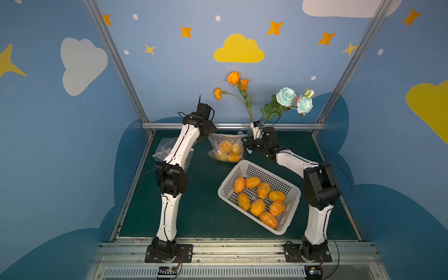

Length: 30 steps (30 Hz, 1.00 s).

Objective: Put the potatoes into a zipper bag and zip it
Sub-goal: Place the zipper food storage bag at the center of the board.

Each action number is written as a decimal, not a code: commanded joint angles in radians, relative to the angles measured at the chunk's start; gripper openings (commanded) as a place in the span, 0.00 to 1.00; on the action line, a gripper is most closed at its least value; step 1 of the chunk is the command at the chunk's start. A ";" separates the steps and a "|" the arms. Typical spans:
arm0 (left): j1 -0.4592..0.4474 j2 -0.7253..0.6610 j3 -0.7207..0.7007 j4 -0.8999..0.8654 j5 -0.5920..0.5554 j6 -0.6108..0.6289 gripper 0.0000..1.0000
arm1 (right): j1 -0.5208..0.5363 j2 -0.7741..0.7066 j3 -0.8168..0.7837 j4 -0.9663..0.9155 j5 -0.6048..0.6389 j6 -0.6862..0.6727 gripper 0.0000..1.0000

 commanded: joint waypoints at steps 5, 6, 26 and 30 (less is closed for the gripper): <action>0.003 -0.392 -0.390 -0.002 -0.147 0.012 0.88 | -0.001 -0.228 -0.159 0.032 0.011 -0.022 0.73; 0.004 -0.463 -0.494 0.071 -0.156 0.016 0.88 | 0.000 -0.257 -0.186 0.039 0.015 -0.023 0.75; 0.217 -0.904 -1.256 0.569 0.205 -0.081 0.94 | 0.023 -0.630 -0.515 0.005 0.045 -0.044 0.81; 0.230 -0.826 -1.235 0.604 0.237 -0.089 0.94 | 0.022 -0.657 -0.542 0.007 0.046 -0.041 0.81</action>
